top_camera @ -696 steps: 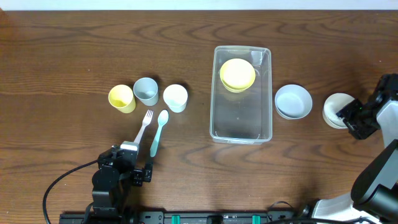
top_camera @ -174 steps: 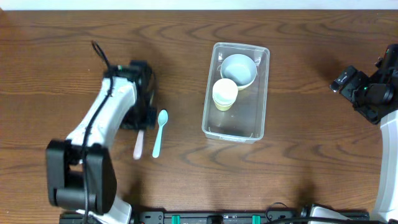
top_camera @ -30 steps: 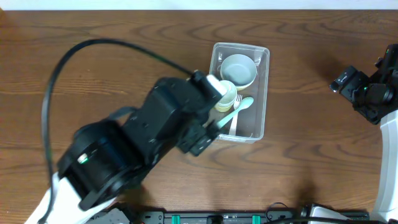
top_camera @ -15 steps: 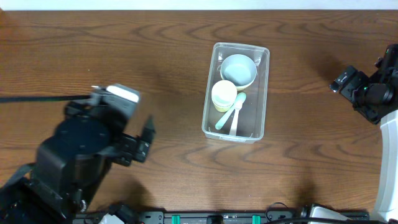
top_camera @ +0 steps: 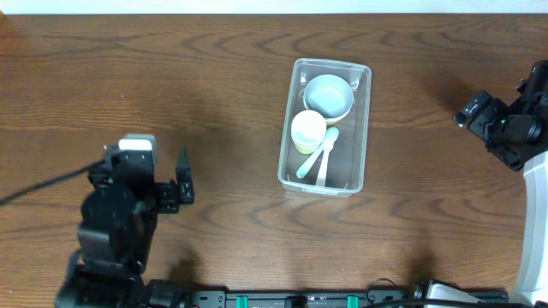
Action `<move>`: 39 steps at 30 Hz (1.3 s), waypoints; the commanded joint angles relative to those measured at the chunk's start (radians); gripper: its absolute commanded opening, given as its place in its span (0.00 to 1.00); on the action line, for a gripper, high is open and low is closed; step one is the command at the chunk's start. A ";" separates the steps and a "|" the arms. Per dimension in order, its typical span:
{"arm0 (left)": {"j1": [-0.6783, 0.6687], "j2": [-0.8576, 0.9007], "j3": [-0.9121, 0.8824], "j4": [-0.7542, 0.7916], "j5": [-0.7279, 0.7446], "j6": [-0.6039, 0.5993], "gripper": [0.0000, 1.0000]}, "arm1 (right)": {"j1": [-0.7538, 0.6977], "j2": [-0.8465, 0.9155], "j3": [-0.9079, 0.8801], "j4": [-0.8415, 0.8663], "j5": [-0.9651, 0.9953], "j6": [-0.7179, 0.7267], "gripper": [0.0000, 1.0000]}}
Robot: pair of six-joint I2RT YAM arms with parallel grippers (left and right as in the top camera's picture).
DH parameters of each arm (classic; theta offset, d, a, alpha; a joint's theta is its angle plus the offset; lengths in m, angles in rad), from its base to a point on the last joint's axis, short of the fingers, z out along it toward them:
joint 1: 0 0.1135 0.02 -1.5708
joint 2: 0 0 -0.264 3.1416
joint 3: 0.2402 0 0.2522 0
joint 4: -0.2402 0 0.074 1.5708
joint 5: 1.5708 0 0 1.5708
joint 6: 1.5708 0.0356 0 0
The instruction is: Pack container
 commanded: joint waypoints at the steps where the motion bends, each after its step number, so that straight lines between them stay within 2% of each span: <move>1: 0.040 -0.117 -0.175 0.067 0.072 0.009 0.98 | -0.005 -0.006 0.002 -0.001 0.003 0.011 0.99; 8: 0.077 -0.364 -0.465 0.134 0.113 -0.010 0.98 | -0.005 -0.006 0.002 -0.001 0.002 0.011 0.99; 16: 0.086 -0.530 -0.625 0.134 0.124 -0.026 0.98 | -0.005 -0.006 0.002 -0.001 0.003 0.011 0.99; 24: 0.086 -0.563 -0.707 0.134 0.124 -0.067 0.98 | -0.005 -0.006 0.002 -0.001 0.003 0.011 0.99; 39: 0.086 -0.561 -0.710 0.133 0.123 -0.066 0.98 | -0.005 -0.006 0.002 -0.001 0.002 0.011 0.99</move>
